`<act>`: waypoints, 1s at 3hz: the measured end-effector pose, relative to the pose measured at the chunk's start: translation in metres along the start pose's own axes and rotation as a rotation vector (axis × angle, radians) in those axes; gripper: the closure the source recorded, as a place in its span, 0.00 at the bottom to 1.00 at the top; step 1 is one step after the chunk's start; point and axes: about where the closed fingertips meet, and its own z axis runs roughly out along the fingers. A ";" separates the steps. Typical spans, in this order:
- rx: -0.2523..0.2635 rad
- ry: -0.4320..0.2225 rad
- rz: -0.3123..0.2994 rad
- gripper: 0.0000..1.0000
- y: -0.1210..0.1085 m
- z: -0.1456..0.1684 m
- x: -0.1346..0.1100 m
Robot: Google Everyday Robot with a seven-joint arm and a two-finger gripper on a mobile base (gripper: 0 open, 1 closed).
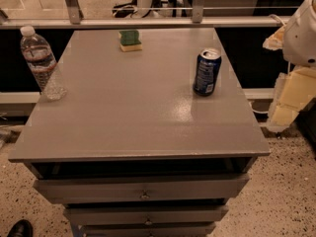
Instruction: Pick sponge
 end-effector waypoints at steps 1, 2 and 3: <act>0.006 -0.008 -0.002 0.00 -0.001 0.000 -0.003; 0.032 -0.097 -0.020 0.00 -0.020 0.013 -0.037; 0.044 -0.211 -0.022 0.00 -0.043 0.024 -0.080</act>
Offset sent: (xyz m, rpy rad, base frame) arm 0.0739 0.0719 -0.0036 0.1798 -0.1360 0.0969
